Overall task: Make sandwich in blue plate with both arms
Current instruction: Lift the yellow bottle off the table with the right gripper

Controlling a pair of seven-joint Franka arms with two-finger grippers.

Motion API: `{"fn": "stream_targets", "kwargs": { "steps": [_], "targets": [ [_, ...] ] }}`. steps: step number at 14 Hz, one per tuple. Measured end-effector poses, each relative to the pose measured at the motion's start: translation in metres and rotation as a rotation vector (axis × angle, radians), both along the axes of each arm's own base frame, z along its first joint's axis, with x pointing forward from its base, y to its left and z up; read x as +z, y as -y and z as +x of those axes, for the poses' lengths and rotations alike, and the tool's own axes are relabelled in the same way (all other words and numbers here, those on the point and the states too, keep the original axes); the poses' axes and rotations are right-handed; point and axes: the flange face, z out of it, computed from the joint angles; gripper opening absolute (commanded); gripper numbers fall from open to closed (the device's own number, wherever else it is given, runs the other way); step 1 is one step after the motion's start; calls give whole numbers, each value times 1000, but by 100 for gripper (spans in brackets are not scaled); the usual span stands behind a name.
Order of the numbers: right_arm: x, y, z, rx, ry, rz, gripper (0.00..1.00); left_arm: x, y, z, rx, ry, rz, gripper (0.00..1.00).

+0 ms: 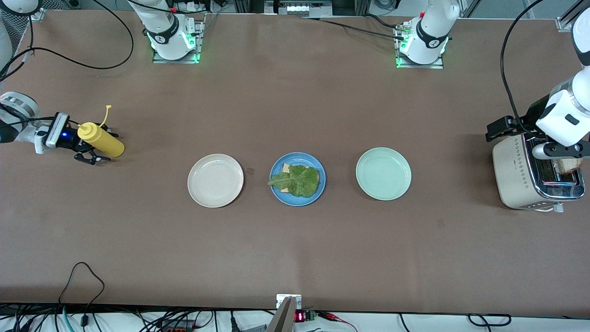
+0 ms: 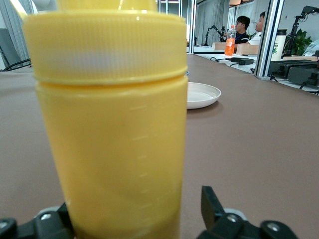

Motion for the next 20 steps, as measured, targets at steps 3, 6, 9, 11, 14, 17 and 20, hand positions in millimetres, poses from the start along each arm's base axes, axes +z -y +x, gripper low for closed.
{"fn": "stream_targets", "kwargs": {
  "steps": [3,6,9,11,14,17,20],
  "targets": [
    [0,-2,2,4,1,0,13,0,0,0,0,0,0,100],
    [0,-3,3,5,3,-3,0,0,0,0,1,0,0,100],
    [2,-3,7,8,8,-14,0,0,0,0,1,0,0,100],
    [7,-5,16,14,20,-43,0,0,-1,0,1,0,0,100],
    [31,-19,48,32,40,-107,0,3,-1,0,1,6,0,100],
    [69,-43,77,72,30,-167,0,9,-1,1,1,19,0,100],
    [114,-76,108,106,16,-254,0,10,0,1,0,21,0,100]
  ]
}}
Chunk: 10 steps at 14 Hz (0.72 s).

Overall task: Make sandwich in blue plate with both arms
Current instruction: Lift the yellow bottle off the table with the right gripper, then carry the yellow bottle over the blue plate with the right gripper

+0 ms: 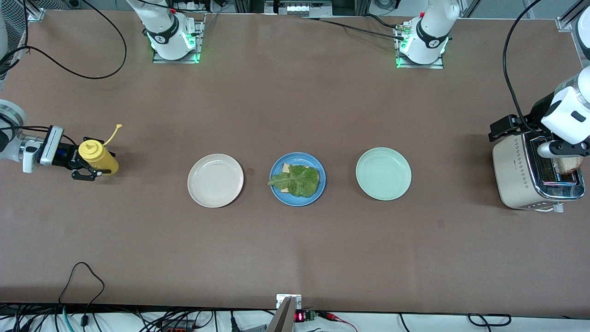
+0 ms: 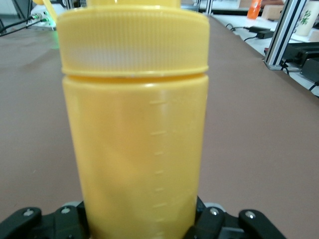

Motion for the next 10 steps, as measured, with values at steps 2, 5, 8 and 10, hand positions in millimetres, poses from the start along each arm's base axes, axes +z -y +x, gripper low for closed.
{"fn": "stream_targets", "kwargs": {
  "steps": [2,5,8,10],
  "targets": [
    [29,-29,19,11,-24,-60,0,0,0,0,-1,0,0,100],
    [58,-74,40,0,-83,-154,0,0,0,0,-1,1,0,100],
    [71,-121,60,-24,-103,-251,0,1,0,0,-1,2,0,100],
    [78,-149,67,-34,-131,-313,0,1,1,0,-1,2,0,100]
  ]
}}
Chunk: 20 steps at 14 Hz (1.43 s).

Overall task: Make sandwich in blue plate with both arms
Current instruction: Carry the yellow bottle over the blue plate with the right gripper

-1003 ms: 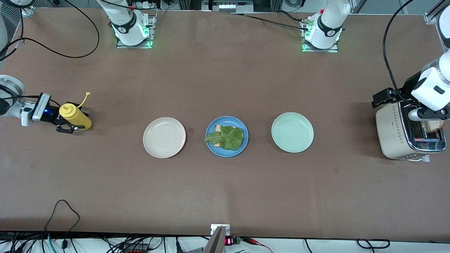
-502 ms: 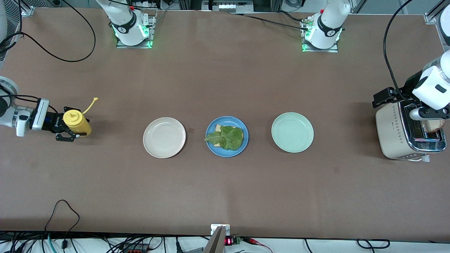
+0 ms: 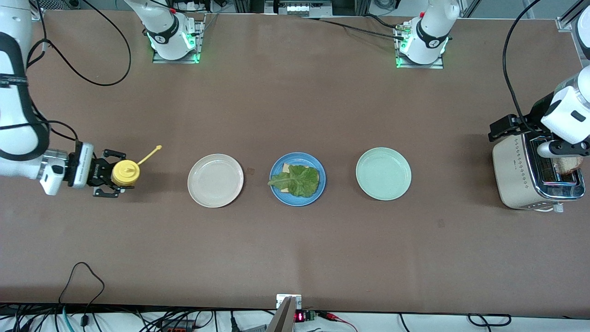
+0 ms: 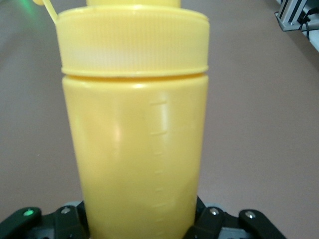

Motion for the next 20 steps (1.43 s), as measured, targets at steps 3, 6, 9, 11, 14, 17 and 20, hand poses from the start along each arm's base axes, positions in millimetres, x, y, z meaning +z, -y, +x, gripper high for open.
{"fn": "stream_targets", "kwargs": {
  "steps": [3,6,9,11,14,17,20],
  "targets": [
    [22,-45,7,-25,-41,-98,0,0,0,0,-1,1,0,100],
    [45,-85,8,-59,-94,-200,0,0,1,0,-1,1,0,100],
    [57,-119,9,-115,-114,-274,0,0,0,0,-1,1,0,100],
    [58,-141,9,-139,-118,-321,0,0,0,0,0,1,0,100],
    [60,-188,6,-161,-107,-423,0,0,-1,0,1,1,0,100],
    [61,-243,-4,-148,-63,-556,0,0,-1,0,2,1,0,100],
    [59,-301,-23,-156,-27,-672,0,0,-2,0,3,1,0,100]
  ]
}}
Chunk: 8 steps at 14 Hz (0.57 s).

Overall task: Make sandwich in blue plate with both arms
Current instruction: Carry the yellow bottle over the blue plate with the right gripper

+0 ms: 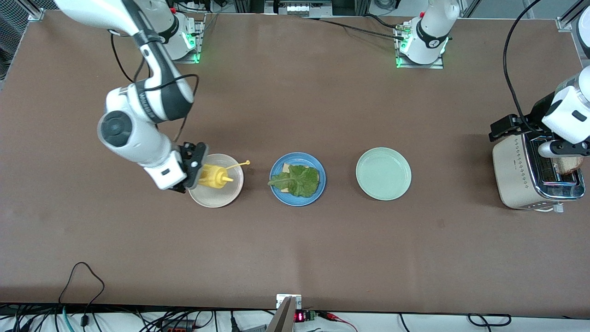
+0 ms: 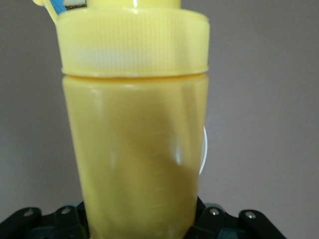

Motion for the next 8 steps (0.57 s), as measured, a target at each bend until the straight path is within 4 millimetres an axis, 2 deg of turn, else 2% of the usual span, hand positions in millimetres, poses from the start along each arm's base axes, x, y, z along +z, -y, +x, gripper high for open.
{"fn": "stream_targets", "kwargs": {
  "steps": [4,8],
  "targets": [
    [-14,-63,-29,-17,25,-95,0,-1,-4,-1,6,-6,0,100],
    [-36,-92,-46,-27,29,-146,0,-1,-3,-2,5,-15,0,100]
  ]
}}
